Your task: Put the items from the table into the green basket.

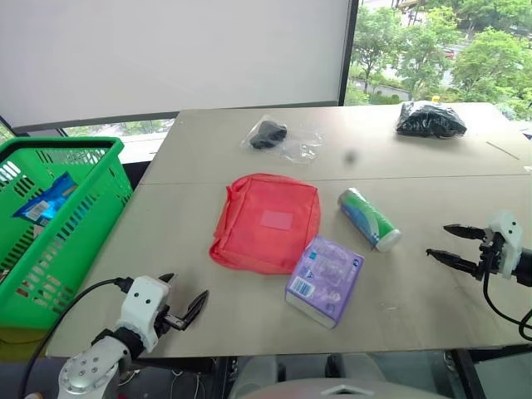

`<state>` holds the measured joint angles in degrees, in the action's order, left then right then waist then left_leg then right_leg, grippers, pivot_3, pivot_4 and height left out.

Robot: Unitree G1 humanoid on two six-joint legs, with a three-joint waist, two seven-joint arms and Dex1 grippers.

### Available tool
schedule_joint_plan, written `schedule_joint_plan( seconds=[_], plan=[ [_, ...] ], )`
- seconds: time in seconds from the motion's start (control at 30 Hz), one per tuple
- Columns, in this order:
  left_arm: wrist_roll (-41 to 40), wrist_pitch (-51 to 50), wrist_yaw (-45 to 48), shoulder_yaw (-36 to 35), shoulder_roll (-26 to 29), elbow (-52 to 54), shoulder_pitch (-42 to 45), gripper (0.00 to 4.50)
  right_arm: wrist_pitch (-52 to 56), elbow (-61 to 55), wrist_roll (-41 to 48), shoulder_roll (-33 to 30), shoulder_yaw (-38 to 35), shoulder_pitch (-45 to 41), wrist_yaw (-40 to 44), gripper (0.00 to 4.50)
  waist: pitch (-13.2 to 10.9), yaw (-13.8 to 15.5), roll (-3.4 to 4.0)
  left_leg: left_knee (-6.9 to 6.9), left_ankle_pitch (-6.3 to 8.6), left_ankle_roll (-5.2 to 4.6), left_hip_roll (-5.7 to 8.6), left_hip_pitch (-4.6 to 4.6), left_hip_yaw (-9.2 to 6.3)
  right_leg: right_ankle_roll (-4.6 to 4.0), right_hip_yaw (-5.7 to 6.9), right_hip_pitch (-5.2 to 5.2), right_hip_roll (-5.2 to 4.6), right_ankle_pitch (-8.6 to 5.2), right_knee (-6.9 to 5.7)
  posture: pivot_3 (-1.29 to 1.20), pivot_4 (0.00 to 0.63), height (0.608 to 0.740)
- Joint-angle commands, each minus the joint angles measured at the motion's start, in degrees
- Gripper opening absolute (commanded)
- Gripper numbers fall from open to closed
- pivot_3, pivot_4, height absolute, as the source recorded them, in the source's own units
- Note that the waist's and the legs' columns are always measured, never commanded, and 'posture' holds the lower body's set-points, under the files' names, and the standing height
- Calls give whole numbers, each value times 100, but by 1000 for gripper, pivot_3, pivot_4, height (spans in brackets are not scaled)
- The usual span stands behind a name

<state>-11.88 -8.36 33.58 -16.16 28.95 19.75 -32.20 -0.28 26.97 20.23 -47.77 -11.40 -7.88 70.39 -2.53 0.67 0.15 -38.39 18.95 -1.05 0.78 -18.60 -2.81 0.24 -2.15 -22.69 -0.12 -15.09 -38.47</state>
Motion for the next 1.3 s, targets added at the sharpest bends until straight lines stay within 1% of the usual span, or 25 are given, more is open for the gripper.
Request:
schedule_joint_plan(
  seconds=[0.03, 0.33, 0.77, 0.83, 0.97, 1.1, 1.17, 1.3],
  plan=[
    [-49, 21, 77, -84, 65, 105, -41, 4478, -92, -55, 41, -72, -167, -47, 37, 4275, 1, 1, 1, 0, 0, 0, 0, 0, 0, 0, 0, 0, 0, 0, 0, 26, 26, 740],
    [-348, -102, 199, -161, 42, 202, -11, 4478, -49, -183, 82, 20, -122, -109, 19, 4275, 0, 7, 1, 0, 0, 0, 0, 0, 1, 0, -1, 0, 0, 0, 0, 31, 21, 740],
    [-505, -126, 284, -197, 90, 236, 20, 4478, -20, -318, 91, 67, -144, -54, -10, 4275, 0, 9, 1, -1, 0, 0, 0, -1, 0, 1, -1, 0, 1, 0, 0, 24, 18, 740],
    [-713, -230, 308, -236, 42, 347, 66, 4478, 25, -402, 151, 64, -170, -24, 20, 4275, 1, 9, 1, -1, 0, 0, 0, -1, 0, 0, -1, 0, 1, 1, 0, 20, 17, 740],
    [-1612, -833, 207, -496, -55, 730, 352, 4478, 651, -1245, 728, 72, -288, -3, 172, 4275, 2, 5, 4, -2, 0, 0, -3, -2, -1, 1, -1, -1, 0, 1, 0, 8, 18, 740],
    [-2037, -1336, -110, -555, -147, 857, 793, 4478, 1544, -2345, 1352, 104, -255, -13, 34, 4275, 4, 0, 4, -2, 0, 0, -3, -1, -3, 2, 0, 0, 2, 1, -2, -1, 18, 740],
    [-1967, -1642, -389, -371, -169, 783, 1096, 4478, 1983, -2990, 1580, 96, -96, -109, -88, 4275, 2, 1, 6, -2, 0, 0, -3, -2, -4, 2, 0, 0, 2, 1, -1, -9, 16, 740],
    [-1368, -2655, -1104, 490, -187, 409, 1739, 4478, 2612, -4155, 1887, 180, 320, -359, -304, 4275, 3, 3, 1, -4, 0, 1, -1, -3, -10, 3, 4, -1, 2, 2, -1, -20, 14, 740]
  ],
)
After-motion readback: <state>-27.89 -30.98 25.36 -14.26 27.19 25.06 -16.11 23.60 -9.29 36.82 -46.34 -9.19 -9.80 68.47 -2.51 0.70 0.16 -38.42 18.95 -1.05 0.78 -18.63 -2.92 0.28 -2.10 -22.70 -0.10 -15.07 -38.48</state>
